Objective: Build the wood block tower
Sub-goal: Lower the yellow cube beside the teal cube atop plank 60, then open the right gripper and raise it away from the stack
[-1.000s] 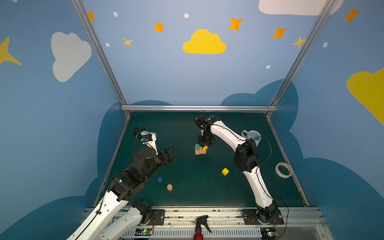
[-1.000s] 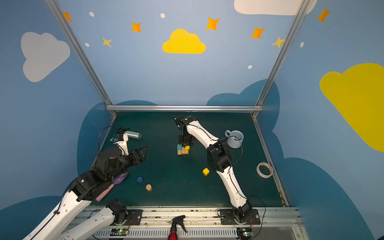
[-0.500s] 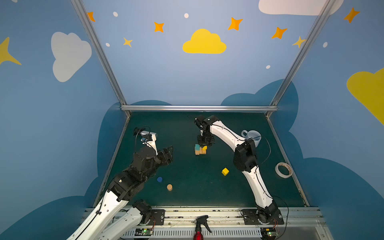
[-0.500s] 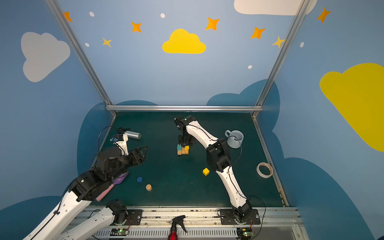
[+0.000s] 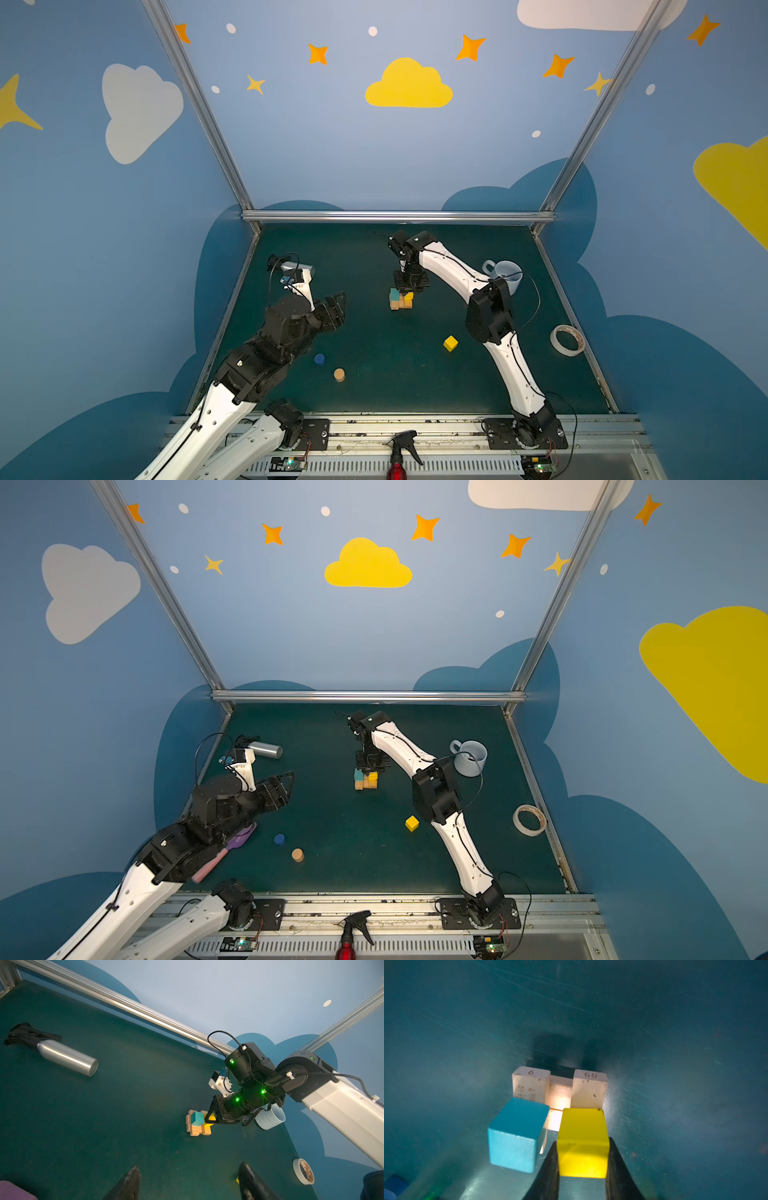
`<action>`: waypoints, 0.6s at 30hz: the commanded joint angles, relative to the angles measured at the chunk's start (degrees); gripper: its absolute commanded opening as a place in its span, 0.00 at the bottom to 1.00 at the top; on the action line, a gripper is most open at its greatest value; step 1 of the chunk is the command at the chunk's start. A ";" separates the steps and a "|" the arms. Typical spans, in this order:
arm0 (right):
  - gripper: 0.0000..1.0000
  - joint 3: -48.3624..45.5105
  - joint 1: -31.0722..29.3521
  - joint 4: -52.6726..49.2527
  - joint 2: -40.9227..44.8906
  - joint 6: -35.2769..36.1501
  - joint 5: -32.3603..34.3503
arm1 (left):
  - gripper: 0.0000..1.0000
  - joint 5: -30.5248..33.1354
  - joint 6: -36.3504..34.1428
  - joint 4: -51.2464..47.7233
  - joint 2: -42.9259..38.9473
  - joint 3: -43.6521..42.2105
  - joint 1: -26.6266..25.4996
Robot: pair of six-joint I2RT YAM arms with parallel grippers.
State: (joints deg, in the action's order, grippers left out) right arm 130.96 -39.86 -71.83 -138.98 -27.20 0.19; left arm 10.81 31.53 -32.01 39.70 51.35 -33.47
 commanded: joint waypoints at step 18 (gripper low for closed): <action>0.53 1.68 -0.44 -2.15 -0.07 -0.86 1.04 | 0.74 -0.09 -0.85 -0.04 -0.42 -0.80 0.44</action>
State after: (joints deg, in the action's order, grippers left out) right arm 131.04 -39.88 -72.01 -138.98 -27.38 0.47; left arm 10.81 31.51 -32.03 39.59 50.92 -33.36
